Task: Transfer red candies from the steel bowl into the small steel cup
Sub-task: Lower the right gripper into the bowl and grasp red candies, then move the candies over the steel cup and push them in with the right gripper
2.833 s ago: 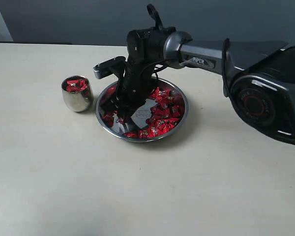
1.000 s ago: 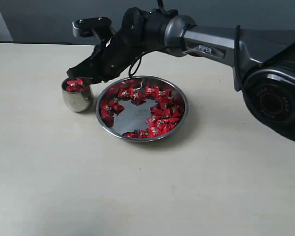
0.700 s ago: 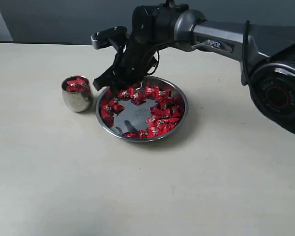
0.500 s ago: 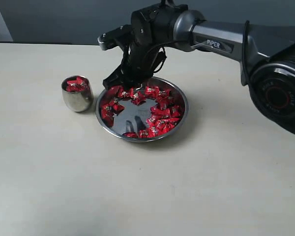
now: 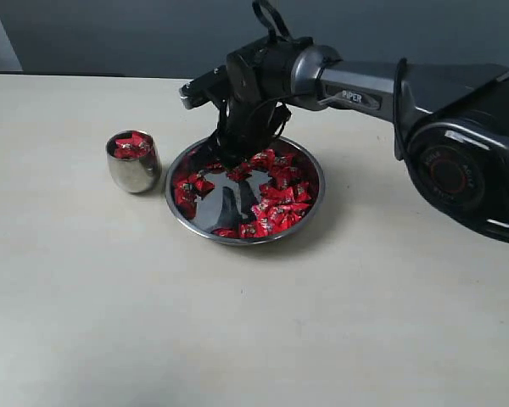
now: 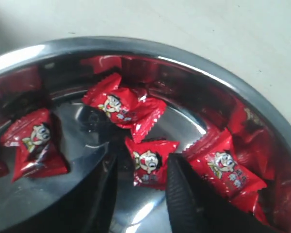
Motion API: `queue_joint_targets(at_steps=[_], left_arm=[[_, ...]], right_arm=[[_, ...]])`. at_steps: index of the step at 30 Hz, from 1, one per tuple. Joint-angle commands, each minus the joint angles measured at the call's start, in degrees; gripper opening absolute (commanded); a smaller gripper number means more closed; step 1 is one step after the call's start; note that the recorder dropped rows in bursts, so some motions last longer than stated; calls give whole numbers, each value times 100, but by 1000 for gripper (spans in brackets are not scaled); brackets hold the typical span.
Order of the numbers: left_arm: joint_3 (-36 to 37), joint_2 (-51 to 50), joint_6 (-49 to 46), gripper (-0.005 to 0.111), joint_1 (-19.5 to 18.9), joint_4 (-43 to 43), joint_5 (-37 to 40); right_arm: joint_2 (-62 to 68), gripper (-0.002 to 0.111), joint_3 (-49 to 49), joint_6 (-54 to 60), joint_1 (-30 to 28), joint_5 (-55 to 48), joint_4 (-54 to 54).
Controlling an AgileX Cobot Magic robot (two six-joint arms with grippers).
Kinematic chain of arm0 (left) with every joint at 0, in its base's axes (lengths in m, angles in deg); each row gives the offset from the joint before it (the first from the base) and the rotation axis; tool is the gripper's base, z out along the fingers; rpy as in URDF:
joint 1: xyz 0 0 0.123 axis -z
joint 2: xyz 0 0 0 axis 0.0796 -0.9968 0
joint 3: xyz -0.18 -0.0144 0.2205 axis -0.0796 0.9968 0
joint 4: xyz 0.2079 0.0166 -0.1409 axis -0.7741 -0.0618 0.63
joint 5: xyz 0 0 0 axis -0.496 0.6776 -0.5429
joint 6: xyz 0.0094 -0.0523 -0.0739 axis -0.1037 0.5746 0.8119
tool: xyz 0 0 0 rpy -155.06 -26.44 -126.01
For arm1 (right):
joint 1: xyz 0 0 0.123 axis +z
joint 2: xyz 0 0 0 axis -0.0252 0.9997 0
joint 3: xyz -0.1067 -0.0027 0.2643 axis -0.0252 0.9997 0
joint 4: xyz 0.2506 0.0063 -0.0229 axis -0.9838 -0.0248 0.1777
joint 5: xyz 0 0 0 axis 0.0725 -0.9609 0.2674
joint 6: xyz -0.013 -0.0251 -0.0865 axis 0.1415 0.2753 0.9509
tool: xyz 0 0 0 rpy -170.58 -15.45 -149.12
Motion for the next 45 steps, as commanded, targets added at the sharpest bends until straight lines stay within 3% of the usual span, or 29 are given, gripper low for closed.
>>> queue_joint_targets(at_steps=[1, 15, 21, 28, 34, 38, 45], left_arm=[[26, 28, 11, 2, -3, 33, -14], [26, 28, 11, 2, -3, 33, -25], [26, 28, 11, 2, -3, 33, -25], [26, 28, 11, 2, -3, 33, -35], [26, 28, 11, 2, -3, 33, -35], [26, 28, 11, 2, -3, 33, -35], [26, 28, 11, 2, -3, 33, -35]], right_arm=[[34, 34, -4, -52, -34, 89, 317], [204, 33, -4, -52, -34, 142, 301], [193, 0, -4, -173, -34, 142, 301], [-153, -1, -4, -250, -34, -149, 122], [-703, -1, -4, 93, 269, 571, -1129], [-679, -1, -4, 1120, 506, 1371, -2434], [-478, -1, -4, 1235, 643, 2021, -2947]])
